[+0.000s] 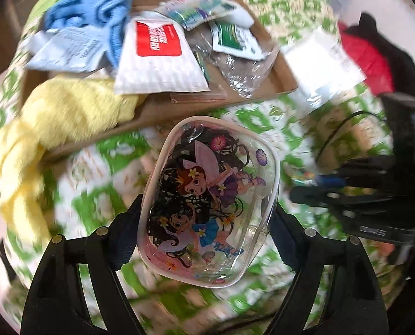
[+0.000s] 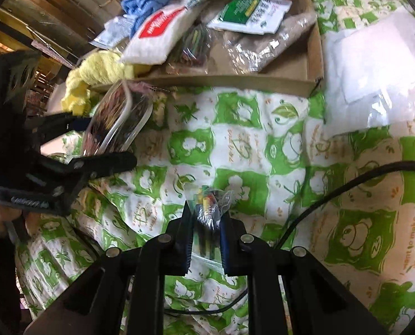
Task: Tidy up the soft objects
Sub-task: 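Carry the pouch over the box with left tool while right tool drops stick bag inside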
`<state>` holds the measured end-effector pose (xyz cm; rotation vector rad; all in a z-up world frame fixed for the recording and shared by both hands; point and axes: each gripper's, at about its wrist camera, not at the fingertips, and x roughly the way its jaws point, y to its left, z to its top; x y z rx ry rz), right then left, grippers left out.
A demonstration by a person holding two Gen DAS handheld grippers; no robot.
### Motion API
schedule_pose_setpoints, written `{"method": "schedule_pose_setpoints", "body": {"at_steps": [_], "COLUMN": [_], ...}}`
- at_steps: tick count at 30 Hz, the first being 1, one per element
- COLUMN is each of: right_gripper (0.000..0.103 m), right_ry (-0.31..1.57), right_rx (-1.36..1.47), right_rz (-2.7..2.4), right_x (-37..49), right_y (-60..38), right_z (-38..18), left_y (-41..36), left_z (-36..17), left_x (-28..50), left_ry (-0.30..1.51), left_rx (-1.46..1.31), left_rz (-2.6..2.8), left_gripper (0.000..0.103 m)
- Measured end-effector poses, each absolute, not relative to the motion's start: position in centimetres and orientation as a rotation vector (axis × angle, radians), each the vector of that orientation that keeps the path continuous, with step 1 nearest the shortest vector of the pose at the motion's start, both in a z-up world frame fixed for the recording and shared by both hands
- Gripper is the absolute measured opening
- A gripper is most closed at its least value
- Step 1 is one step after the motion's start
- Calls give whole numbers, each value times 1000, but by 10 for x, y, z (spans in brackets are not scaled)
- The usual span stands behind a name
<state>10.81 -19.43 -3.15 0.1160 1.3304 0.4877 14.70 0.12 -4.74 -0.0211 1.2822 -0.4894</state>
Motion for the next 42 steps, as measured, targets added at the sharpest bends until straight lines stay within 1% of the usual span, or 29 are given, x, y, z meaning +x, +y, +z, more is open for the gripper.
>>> {"method": "schedule_pose_setpoints", "body": {"at_steps": [4,7,11,14,22,26,32,35,42], "right_gripper": [15,15,15,15,15,15,15,15,15], "right_ry": [1340,1359,1320,1256,1181,1134,1149,1187,1159], "right_rx": [131,146,135,138,127,108,140,178,149], "right_rz": [499,512,513,522,584,584,553,520,508], "right_x": [102,102,107,108,121,128,146,162,183], "right_y": [-190,-186,-178,-171,-150,-154,-168,-176,-177], "right_z": [-42,-38,-13,16,52,61,41,29,33], "left_y": [17,29,39,42,26,17,8,10,4], "left_z": [-22,1,22,32,61,68,64,63,59], "left_x": [114,92,78,73,83,92,108,115,150], "left_ry": [1228,1204,1187,1185,1157,1150,1152,1151,1142], "left_rx": [-131,-213,-231,-273,-271,-237,-237,-254,-238], "left_rz": [-438,-405,-344,-304,-275,-283,-276,-274,-312], "left_gripper": [83,83,83,83,83,83,83,83,83]}}
